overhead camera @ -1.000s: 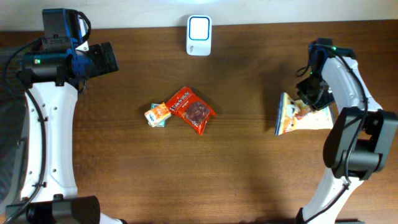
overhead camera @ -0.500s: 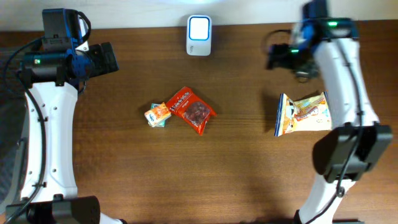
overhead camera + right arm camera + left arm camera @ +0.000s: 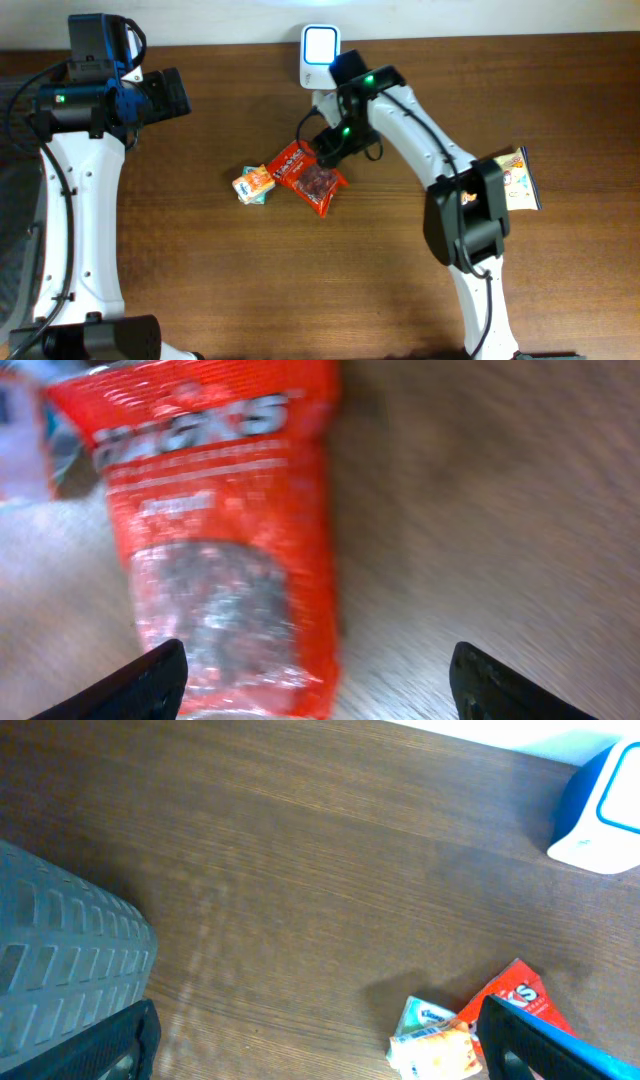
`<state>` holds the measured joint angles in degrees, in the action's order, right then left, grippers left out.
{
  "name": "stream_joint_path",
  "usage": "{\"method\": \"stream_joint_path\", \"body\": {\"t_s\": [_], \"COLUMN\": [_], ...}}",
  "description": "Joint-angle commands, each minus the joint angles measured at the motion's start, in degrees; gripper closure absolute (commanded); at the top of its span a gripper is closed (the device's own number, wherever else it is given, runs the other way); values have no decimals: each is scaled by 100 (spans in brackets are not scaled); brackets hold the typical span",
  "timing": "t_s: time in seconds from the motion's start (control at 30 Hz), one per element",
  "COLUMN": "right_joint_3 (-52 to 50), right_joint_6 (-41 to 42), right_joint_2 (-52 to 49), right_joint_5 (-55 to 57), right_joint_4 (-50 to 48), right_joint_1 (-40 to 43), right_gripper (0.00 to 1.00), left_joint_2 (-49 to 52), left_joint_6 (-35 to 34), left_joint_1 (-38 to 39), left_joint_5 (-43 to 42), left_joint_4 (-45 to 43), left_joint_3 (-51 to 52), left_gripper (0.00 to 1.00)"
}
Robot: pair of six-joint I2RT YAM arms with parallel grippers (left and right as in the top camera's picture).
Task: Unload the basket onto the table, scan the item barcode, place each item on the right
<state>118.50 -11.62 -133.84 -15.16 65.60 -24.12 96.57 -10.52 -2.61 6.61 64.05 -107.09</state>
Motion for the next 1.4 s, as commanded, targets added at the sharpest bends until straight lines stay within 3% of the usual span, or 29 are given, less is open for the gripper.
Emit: {"method": "stream_joint_path", "body": {"t_s": [0.0,0.23,0.5,0.8,0.93,1.03,1.1,1.27,1.37], "right_joint_3": [57,55,-155,-1250,-1528,-1567,-1558,-1204,-612], "right_joint_6": [-619,-616,-616,-616,-369,-247,-247,361,450], "right_joint_2": [39,37,33,33,26,26,33,345,809], "right_joint_5": [588,2267,2752,3486,4002,4280,4286,4009,2549], "right_joint_4": [-26,13,-55,-1174,-1574,-1587,-1547,-1045,-485], "right_joint_1": [-579,-1414,-1945,-2011,-2009,-2002,-2002,-2009,-1860], "right_gripper": [17,24,27,31,51,86,96,96,96], "left_joint_2": [15,15,15,15,15,15,15,15,15], "left_joint_6": [31,31,31,31,31,31,31,31,31], "left_joint_1": [-7,-7,-7,-7,-7,-7,-7,-7,-7], "left_joint_5": [-20,-20,-20,-20,-20,-22,-20,-22,-22], "left_joint_4": [-7,-7,-7,-7,-7,-7,-7,-7,-7], "left_joint_3": [22,22,22,22,22,22,22,22,22], "left_gripper": [1,1,1,1,1,1,1,1,1]}}
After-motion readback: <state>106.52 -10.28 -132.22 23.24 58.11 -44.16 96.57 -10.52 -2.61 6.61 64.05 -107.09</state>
